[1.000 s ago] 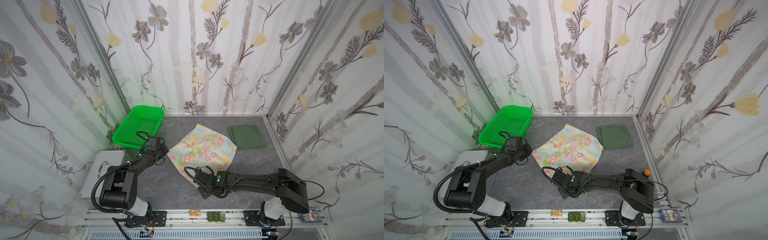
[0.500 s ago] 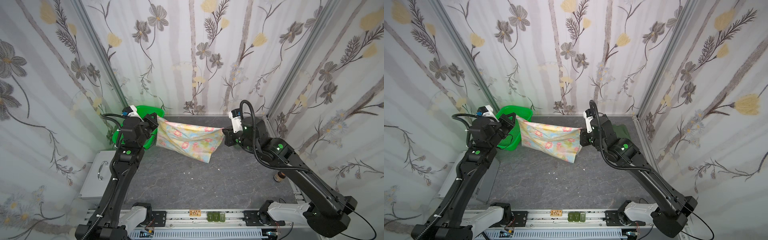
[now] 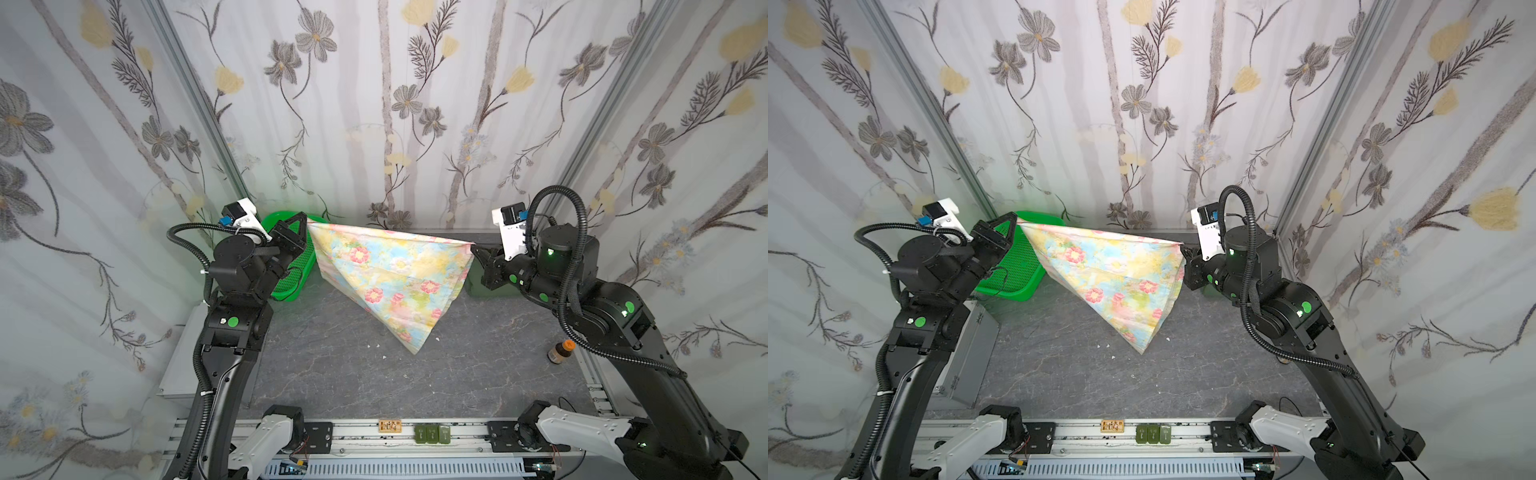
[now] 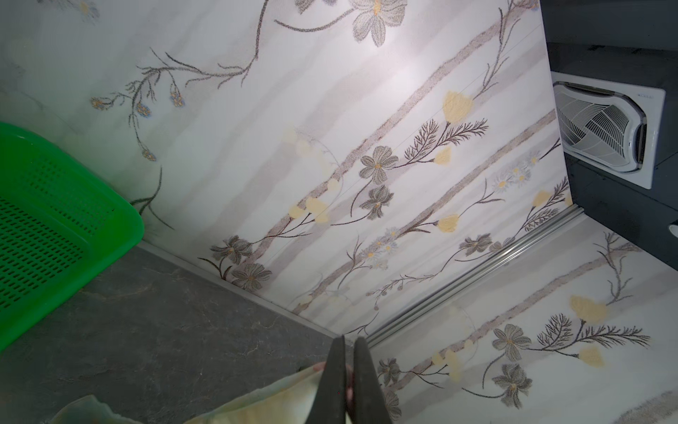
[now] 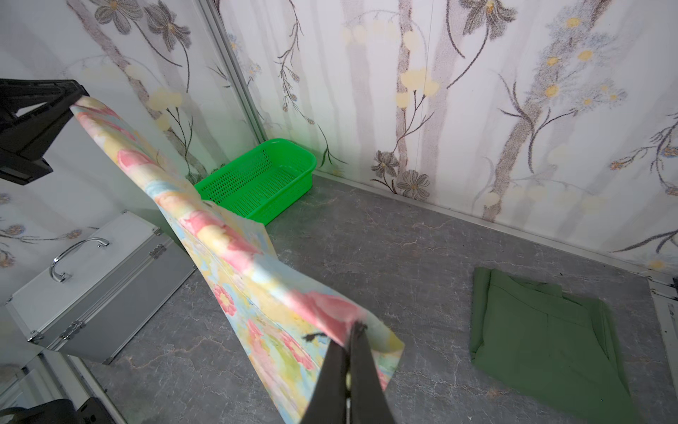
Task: Fold and stack skirts
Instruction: Flatten out the skirt at the top-center of the table.
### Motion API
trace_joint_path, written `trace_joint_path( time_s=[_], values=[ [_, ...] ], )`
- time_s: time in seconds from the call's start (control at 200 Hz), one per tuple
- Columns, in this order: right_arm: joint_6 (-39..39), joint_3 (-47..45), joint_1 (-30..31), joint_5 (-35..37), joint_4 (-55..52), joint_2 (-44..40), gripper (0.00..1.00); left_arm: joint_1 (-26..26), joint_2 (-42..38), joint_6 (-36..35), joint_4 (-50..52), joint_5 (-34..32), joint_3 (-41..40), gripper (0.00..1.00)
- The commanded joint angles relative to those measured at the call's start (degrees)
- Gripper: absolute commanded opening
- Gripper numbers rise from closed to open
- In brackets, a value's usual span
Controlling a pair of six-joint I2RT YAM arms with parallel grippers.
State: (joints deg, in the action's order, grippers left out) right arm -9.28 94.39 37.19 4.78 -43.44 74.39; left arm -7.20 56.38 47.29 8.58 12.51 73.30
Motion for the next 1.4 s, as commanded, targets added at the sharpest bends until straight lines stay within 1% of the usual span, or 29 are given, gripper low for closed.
trace_joint_path(
  time_s=[0.0, 0.14, 0.155, 0.22, 0.26, 0.31, 0.45, 0.56, 0.645, 0.729, 0.754, 0.789, 0.894, 0.944, 1.024, 1.039, 1.049, 1.069, 1.169, 1.224, 1.394],
  values=[
    [1.8, 0.0, -3.33, 3.32, -1.27, 3.18, 0.0, 0.13, 2.97, 1.46, -1.11, -1.45, 0.44, 0.0],
    [2.06, -0.2, -11.22, 2.66, 3.0, 9.25, 0.0, 0.13, 10.74, 0.0, -1.62, -2.22, 0.44, 0.0],
    [1.77, 0.22, -12.1, 2.62, 3.16, 10.01, 0.0, 0.14, 11.6, -0.22, -1.63, -2.23, 2.16, 0.0],
    [0.71, 2.75, -14.59, 2.42, 3.13, 12.65, 0.0, 0.1, 15.03, -0.43, -1.89, -2.12, 3.91, 0.0],
    [0.41, 4.13, -14.8, 3.94, 3.53, 13.38, 0.0, 0.03, 16.89, -0.32, -2.14, -1.68, 5.36, 0.0],
    [0.18, 5.24, -14.78, 4.12, 4.67, 13.43, 0.0, -0.13, 18.6, -0.24, -2.75, -1.19, 7.36, 0.0],
    [0.15, 7.5, -14.65, 4.68, 7.25, 10.79, 0.0, -0.71, 20.6, -2.42, -3.48, -0.48, 13.21, 0.0],
    [1.37, 7.06, -13.27, 4.08, 6.24, 7.93, 0.0, -0.8, 20.84, -3.17, -3.91, 1.77, 13.58, 0.0],
    [1.09, 2.47, -10.54, 3.99, 5.94, 4.76, 0.0, -0.95, 18.97, -3.32, -4.47, 1.5, 8.98, 0.0],
    [-0.3, -6.19, -5.99, 4.35, 7.91, 0.58, 0.0, -0.91, 15.26, -3.67, -5.21, -0.47, 1.38, 0.0],
    [-1.07, -9.29, -4.59, 4.53, 8.72, -0.7, 0.0, -0.93, 13.51, -3.69, -5.36, -1.06, -2.52, 0.0],
    [-3.01, -13.95, -2.75, 4.44, 10.16, -2.58, 0.0, -0.88, 11.65, -3.62, -5.49, -2.02, -6.53, 0.0],
    [-10.65, -29.61, 2.68, 0.78, 16.22, -8.17, 0.0, -0.9, 6.6, -3.06, -5.68, -3.38, -17.91, 0.0],
    [-14.56, -37.28, 5.38, -0.05, 19.41, -10.26, 0.0, -0.88, 4.62, -2.72, -5.68, -4.27, -22.49, 0.0],
    [-20.3, -46.42, 9.21, -1.1, 23.26, -12.04, 0.0, -0.93, 2.23, -1.92, -5.61, -4.94, -28.79, 0.0],
    [-21.21, -47.55, 9.45, -0.98, 23.65, -12.29, 0.0, -0.93, 1.83, -1.71, -5.59, -5.07, -29.8, 0.0],
    [-21.75, -48.36, 10.94, -0.86, 23.9, -12.31, 0.0, -0.9, 1.59, -1.57, -5.59, -5.12, -30.5, 0.0],
    [-23.05, -49.74, 11.97, -0.83, 24.33, -12.53, 0.0, -0.88, 1.09, -1.38, -5.57, -5.31, -31.71, 0.0],
    [-26.79, -55.88, 15.77, -2.61, 27.85, -12.33, 0.0, -0.8, -1.18, -0.76, -5.42, -6.6, -36.4, 0.0],
    [-27.92, -57.22, 17.58, -2.87, 28.67, -11.28, 0.0, -0.8, -2.16, 0.05, -5.41, -6.48, -38.33, 0.0],
    [-29.22, -59.06, 20.5, -5.7, 31.65, -6.65, 0.0, -0.8, -4.44, 1.76, -4.65, -5.78, -42.38, 0.0]
  ],
)
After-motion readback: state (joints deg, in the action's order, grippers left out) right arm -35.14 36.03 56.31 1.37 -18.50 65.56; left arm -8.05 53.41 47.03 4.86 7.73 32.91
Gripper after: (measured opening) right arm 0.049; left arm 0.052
